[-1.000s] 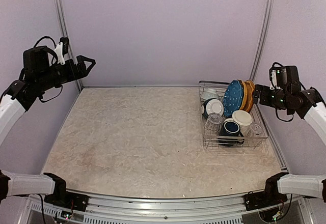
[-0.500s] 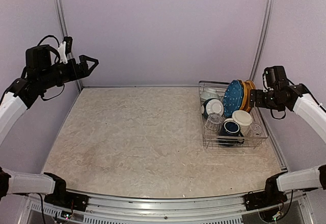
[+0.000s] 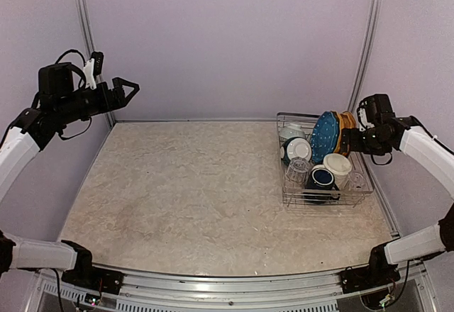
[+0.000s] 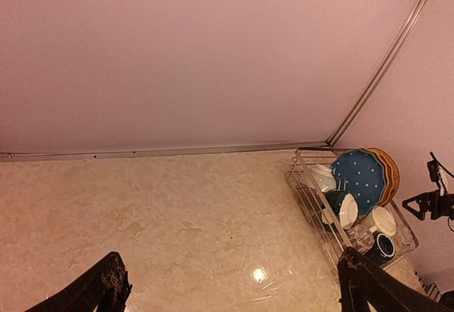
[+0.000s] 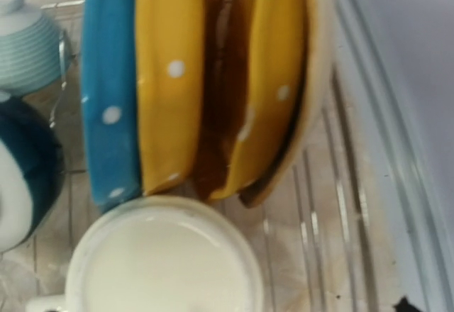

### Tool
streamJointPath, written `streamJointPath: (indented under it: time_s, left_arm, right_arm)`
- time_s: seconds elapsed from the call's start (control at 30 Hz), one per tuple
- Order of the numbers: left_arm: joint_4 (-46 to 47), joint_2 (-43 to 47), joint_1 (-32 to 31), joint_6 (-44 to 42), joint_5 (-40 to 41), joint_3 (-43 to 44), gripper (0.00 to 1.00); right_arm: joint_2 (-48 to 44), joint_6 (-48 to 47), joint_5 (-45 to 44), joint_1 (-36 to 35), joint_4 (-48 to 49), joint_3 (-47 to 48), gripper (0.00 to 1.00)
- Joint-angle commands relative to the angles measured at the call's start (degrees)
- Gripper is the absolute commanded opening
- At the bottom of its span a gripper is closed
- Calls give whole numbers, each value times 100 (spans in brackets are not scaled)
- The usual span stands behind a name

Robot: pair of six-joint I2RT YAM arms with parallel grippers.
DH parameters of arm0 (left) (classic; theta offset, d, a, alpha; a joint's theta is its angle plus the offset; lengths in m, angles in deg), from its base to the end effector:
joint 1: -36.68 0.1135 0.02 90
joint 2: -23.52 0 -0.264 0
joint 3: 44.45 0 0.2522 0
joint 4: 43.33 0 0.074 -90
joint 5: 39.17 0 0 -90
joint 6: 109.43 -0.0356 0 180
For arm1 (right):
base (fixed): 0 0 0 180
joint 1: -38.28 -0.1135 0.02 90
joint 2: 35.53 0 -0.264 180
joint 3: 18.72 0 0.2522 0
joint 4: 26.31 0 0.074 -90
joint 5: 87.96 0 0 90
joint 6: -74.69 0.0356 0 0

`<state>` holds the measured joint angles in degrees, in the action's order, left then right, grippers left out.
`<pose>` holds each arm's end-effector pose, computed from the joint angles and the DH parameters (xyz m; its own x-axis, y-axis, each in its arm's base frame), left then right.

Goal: Unload the mixed dishes from the dish rack
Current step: Grab the cup from the dish rack.

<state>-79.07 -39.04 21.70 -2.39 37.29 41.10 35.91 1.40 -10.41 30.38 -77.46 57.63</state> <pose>0.2263 -0.0692 0.4223 -0.3421 -0.2034 -0.9174 0.3887 0.8582 -0.3352 0.2610 0.0285 0.3068 -0.6813 0.1889 -0.7072 0.2186 0.9745 0.0497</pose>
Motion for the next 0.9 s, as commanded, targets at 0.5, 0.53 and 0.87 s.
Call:
streamJointPath:
  time_s: [0.5,0.53,0.87]
  left_arm:
    - [-61,-102,-8,45,-230,238,99]
    - [-61,-106,-8,45,-227,239,99]
    - [-60,-141,-17,39,-122,213,99]
  right_arm:
    - [-27,-112,296,49,-835,-525,98]
    - [6,17,246,46,-838,-546,97]
    - [355,837,-265,44,-1044,-828,87]
